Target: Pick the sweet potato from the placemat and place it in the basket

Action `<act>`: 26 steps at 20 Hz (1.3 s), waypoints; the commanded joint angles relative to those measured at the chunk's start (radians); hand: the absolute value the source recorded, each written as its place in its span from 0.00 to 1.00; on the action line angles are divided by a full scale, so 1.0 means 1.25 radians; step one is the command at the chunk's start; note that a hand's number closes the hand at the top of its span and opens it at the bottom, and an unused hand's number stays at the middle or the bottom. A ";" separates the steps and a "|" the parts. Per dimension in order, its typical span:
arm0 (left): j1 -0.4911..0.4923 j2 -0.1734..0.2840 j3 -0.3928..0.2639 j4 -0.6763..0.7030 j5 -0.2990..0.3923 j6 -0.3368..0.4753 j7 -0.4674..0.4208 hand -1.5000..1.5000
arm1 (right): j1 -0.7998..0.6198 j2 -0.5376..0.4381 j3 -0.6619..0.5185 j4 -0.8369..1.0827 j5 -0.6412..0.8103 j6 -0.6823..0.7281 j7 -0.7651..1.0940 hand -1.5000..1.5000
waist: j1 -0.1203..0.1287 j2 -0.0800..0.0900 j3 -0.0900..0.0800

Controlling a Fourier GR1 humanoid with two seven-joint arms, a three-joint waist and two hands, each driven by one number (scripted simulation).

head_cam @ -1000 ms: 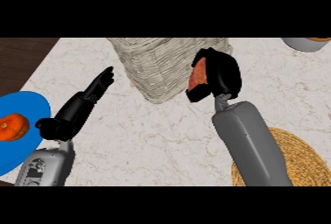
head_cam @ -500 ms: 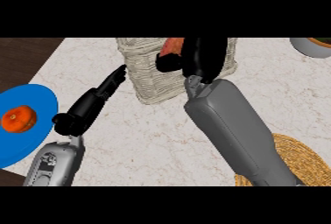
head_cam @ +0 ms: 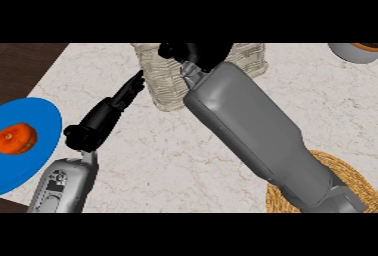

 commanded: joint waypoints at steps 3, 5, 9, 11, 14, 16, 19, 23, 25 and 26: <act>-0.006 -0.002 0.010 0.012 -0.001 0.010 -0.004 0.50 | -0.114 0.006 -0.012 0.108 0.055 -0.042 0.227 1.00 | -0.017 0.005 0.000; 0.002 0.001 0.015 0.014 -0.005 0.016 -0.002 0.50 | -0.154 0.006 -0.042 0.144 0.074 -0.049 0.234 1.00 | -0.023 0.007 0.001; 0.000 0.006 0.022 0.014 -0.006 0.019 -0.004 0.50 | -0.186 0.006 -0.069 0.188 0.121 -0.097 0.263 1.00 | -0.037 0.006 0.002; 0.011 0.020 0.028 0.009 -0.008 0.014 -0.012 0.50 | -0.213 0.006 -0.094 0.214 0.154 -0.110 0.269 1.00 | -0.043 0.005 0.003; 0.013 0.014 0.032 0.005 -0.007 0.022 -0.016 0.50 | -0.237 0.006 -0.137 0.258 0.182 -0.115 0.271 1.00 | -0.056 0.006 0.003; 0.013 0.021 0.037 -0.003 -0.009 0.025 -0.006 0.50 | -0.223 0.006 -0.147 0.283 0.204 -0.144 0.271 1.00 | -0.067 0.005 0.005; 0.021 0.024 0.050 0.017 -0.010 0.029 -0.034 0.50 | -0.215 0.006 -0.161 0.305 0.194 -0.172 0.271 1.00 | -0.072 0.008 0.004; 0.006 0.019 0.052 0.018 0.000 0.027 -0.013 0.50 | -0.211 0.006 -0.169 0.346 0.178 -0.192 0.271 1.00 | -0.078 0.007 0.005; 0.036 0.008 0.040 0.011 -0.013 0.037 -0.041 0.50 | -0.201 0.006 -0.168 0.365 0.176 -0.214 0.269 1.00 | -0.076 0.006 0.005; 0.024 0.004 0.042 0.005 -0.008 0.042 -0.010 0.50 | -0.173 0.006 -0.171 0.372 0.173 -0.230 0.263 1.00 | -0.084 0.005 0.006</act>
